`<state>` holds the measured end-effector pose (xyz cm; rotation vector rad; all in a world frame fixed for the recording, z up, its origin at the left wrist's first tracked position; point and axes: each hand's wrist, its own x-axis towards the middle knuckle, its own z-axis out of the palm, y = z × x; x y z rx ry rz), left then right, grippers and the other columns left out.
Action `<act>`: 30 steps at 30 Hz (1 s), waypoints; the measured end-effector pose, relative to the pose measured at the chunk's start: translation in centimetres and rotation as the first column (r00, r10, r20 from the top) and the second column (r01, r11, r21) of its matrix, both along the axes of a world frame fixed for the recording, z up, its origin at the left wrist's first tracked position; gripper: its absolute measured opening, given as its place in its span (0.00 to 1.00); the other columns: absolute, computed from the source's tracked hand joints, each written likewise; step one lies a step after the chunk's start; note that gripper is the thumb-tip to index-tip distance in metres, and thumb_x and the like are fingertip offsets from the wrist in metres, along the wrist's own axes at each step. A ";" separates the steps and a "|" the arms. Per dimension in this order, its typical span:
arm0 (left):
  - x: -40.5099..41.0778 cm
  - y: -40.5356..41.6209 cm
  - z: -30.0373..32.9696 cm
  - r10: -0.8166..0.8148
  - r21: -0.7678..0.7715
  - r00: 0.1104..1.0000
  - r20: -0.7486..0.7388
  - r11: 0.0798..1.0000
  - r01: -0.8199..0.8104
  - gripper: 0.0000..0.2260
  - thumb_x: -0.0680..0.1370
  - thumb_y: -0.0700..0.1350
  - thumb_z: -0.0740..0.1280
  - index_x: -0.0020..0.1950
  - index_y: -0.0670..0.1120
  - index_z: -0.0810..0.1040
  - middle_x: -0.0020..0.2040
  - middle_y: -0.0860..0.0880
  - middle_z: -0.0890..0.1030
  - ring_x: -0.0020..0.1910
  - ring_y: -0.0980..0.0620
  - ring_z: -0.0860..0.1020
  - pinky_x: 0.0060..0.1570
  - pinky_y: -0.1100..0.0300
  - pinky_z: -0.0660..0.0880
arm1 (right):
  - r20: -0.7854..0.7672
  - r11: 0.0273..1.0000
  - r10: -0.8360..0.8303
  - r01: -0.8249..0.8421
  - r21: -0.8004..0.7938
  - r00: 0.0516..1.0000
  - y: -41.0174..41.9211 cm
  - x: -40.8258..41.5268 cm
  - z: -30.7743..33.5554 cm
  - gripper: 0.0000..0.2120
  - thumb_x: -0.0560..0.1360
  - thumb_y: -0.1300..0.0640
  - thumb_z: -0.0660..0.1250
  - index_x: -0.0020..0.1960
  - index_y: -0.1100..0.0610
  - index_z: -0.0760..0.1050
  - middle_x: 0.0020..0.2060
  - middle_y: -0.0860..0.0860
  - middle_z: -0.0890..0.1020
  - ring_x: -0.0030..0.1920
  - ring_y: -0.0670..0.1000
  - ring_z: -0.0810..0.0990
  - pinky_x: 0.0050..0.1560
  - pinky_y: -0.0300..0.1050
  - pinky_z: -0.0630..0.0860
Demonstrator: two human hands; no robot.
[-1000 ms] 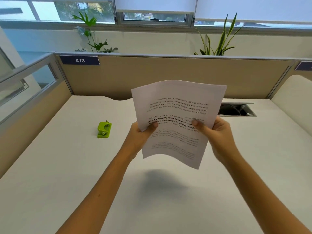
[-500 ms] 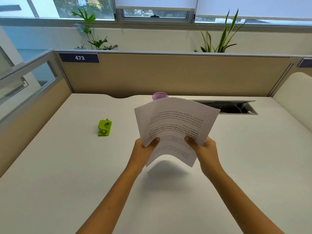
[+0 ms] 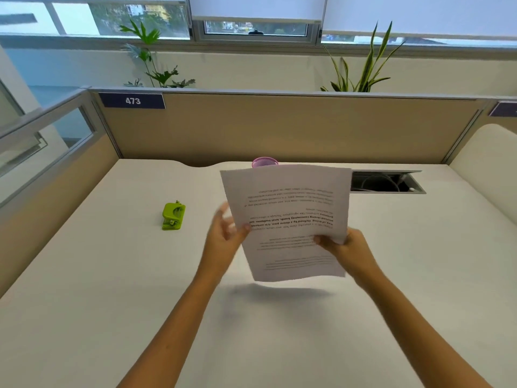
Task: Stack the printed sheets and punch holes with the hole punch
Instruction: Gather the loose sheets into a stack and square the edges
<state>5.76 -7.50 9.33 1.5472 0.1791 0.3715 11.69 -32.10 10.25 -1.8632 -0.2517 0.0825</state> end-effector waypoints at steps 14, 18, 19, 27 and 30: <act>0.5 0.5 5.4 -0.348 0.517 0.899 -0.265 0.736 0.437 0.07 0.77 0.54 0.63 0.44 0.68 0.76 0.41 0.63 0.80 0.45 0.54 0.81 0.38 0.65 0.74 | 0.140 0.797 0.364 -0.230 -0.559 0.921 -2.4 1.2 7.5 0.13 0.74 0.57 0.68 0.40 0.38 0.79 0.39 0.39 0.82 0.41 0.44 0.82 0.38 0.37 0.78; 0.2 1.6 4.4 -0.320 0.309 0.929 -0.188 0.878 0.365 0.07 0.76 0.54 0.63 0.44 0.67 0.80 0.40 0.62 0.84 0.42 0.59 0.82 0.35 0.68 0.78 | 0.205 0.880 0.210 -0.093 -0.466 0.956 -5.8 2.5 7.9 0.06 0.72 0.57 0.72 0.46 0.48 0.82 0.42 0.45 0.85 0.44 0.46 0.82 0.41 0.39 0.75; 0.0 2.0 4.4 -0.314 0.262 0.935 -0.167 0.900 0.349 0.07 0.75 0.55 0.64 0.45 0.67 0.80 0.41 0.61 0.84 0.42 0.59 0.82 0.34 0.67 0.78 | 0.183 0.918 0.153 -0.071 -0.389 0.971 -6.7 2.7 7.8 0.07 0.71 0.57 0.73 0.47 0.48 0.81 0.41 0.47 0.86 0.44 0.46 0.83 0.42 0.39 0.76; -0.5 2.3 2.4 -0.243 0.101 0.965 -0.098 0.962 0.252 0.07 0.73 0.54 0.66 0.49 0.65 0.80 0.44 0.60 0.84 0.44 0.59 0.82 0.36 0.66 0.79 | -0.160 0.968 0.153 -0.116 0.224 0.975 -5.9 1.8 3.3 0.20 0.65 0.60 0.73 0.57 0.57 0.77 0.49 0.52 0.86 0.50 0.54 0.84 0.54 0.54 0.80; -0.8 1.3 0.8 -0.158 0.087 0.983 -0.098 0.982 0.167 0.06 0.73 0.52 0.68 0.46 0.64 0.80 0.43 0.62 0.84 0.44 0.60 0.82 0.35 0.68 0.78 | -0.135 0.957 0.037 0.003 0.290 0.990 -4.4 0.7 1.2 0.13 0.65 0.59 0.74 0.50 0.54 0.82 0.47 0.51 0.87 0.48 0.55 0.85 0.49 0.53 0.82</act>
